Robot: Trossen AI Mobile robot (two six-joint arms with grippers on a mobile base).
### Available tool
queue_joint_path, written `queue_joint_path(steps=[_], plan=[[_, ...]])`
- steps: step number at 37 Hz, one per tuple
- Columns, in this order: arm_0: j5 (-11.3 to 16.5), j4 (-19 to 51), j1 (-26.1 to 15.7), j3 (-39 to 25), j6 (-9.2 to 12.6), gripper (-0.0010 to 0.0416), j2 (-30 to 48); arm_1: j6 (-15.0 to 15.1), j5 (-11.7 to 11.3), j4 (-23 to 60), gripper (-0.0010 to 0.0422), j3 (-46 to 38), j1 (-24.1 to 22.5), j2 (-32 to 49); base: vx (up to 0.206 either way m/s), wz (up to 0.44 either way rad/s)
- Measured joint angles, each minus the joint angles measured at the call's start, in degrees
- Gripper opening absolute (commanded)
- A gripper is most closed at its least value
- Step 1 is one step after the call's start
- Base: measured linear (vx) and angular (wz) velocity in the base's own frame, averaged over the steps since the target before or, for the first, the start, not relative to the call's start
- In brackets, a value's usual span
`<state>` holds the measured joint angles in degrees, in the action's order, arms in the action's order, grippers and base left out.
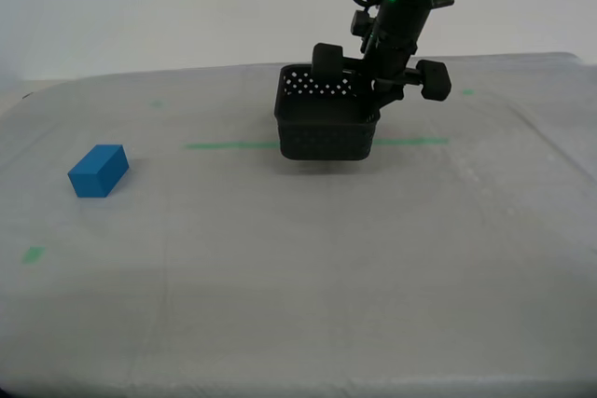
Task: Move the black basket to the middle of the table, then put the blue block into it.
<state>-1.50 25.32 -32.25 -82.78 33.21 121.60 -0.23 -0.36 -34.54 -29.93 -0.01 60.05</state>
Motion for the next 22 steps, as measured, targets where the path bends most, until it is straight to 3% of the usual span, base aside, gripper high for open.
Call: queue_joint_path(steps=[22], plan=[[-1.2,-1.4,0.0,0.4,-0.4,-0.0001,0.0,0.0,0.0,0.0,0.0,0.0,0.0,0.0,0.0,0.0]])
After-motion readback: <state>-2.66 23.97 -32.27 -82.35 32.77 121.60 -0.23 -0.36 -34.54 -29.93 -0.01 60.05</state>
